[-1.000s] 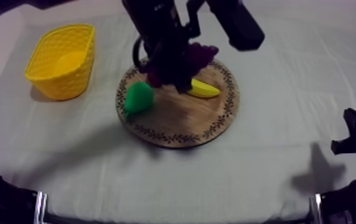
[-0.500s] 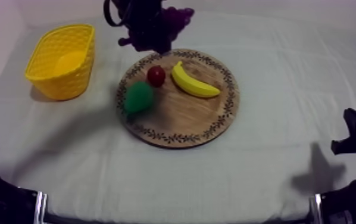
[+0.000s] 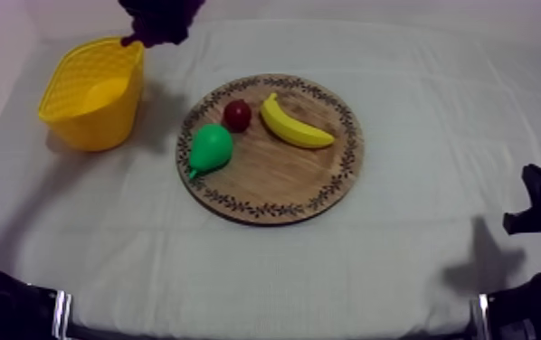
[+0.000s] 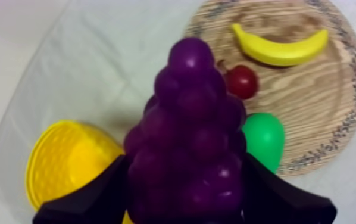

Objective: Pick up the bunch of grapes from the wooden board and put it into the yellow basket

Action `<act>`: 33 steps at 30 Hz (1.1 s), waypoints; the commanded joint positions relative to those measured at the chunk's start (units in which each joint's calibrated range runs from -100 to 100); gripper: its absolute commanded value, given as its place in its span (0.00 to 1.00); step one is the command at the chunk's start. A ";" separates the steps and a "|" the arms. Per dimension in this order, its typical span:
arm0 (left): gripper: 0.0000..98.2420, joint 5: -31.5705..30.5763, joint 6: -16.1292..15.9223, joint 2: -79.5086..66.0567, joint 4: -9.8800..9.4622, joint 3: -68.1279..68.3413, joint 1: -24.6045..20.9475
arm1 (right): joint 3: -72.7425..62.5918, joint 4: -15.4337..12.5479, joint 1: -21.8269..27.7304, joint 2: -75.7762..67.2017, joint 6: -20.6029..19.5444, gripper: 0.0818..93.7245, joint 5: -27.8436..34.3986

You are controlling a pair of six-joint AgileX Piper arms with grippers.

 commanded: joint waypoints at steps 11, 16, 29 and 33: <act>0.53 -0.83 -0.06 -0.97 -0.87 -0.71 -9.05 | -0.04 -0.02 0.02 0.00 0.01 0.00 0.00; 0.54 -0.86 0.49 -2.01 -0.95 -0.77 -12.17 | -0.04 -0.02 0.02 0.00 0.01 0.00 0.00; 0.55 -0.56 1.90 -3.19 0.45 0.07 -17.69 | -0.04 -0.02 0.02 0.00 0.01 0.00 0.00; 0.55 -0.57 1.97 -1.85 0.70 0.47 -17.80 | -0.04 -0.02 0.02 0.00 0.01 0.00 0.00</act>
